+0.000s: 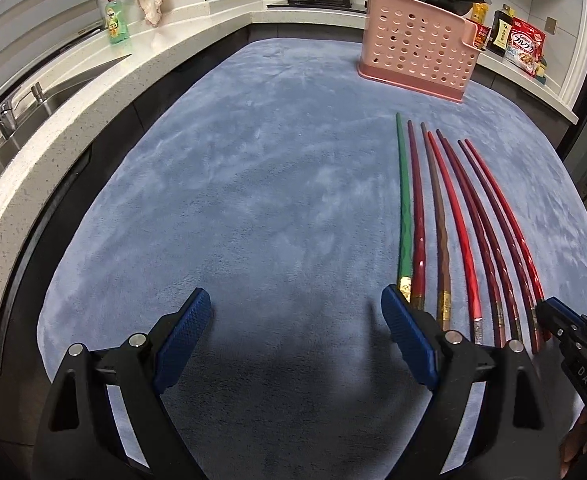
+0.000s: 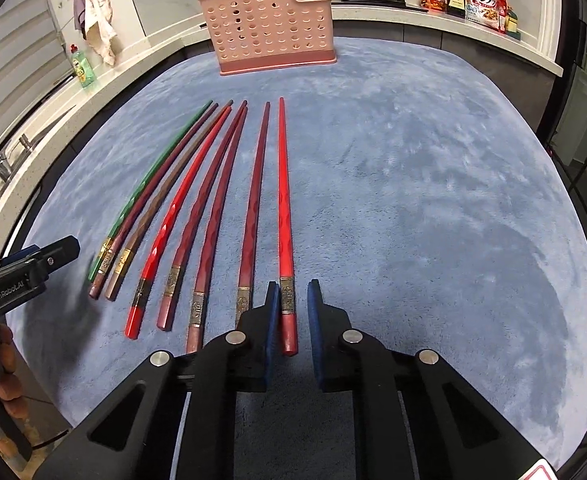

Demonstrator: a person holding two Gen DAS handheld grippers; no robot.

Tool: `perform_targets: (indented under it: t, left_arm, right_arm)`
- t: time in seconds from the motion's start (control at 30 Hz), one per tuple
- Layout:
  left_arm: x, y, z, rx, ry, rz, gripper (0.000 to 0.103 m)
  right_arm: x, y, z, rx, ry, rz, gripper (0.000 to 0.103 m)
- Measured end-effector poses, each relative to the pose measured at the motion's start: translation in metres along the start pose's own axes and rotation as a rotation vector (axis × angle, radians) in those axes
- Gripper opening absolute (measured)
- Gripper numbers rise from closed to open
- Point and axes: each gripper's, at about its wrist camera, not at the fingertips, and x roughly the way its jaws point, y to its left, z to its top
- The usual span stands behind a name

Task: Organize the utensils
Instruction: 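Grasp the second green chopstick with the left tool while the right tool grasps a red chopstick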

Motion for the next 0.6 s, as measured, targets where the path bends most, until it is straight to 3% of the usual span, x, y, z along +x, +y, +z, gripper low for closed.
perform_targets:
  t: [0.37,0.6]
  left_arm:
    - [0.009,-0.015,0.0,-0.014,0.045,-0.078,0.083]
    - [0.018,-0.02,0.002,-0.016,0.053,-0.065,0.083]
  right_arm:
    - [0.001,-0.002,0.0,0.0,0.001,-0.005,0.008]
    - [0.001,-0.004,0.0,0.017,0.004,0.01,0.008]
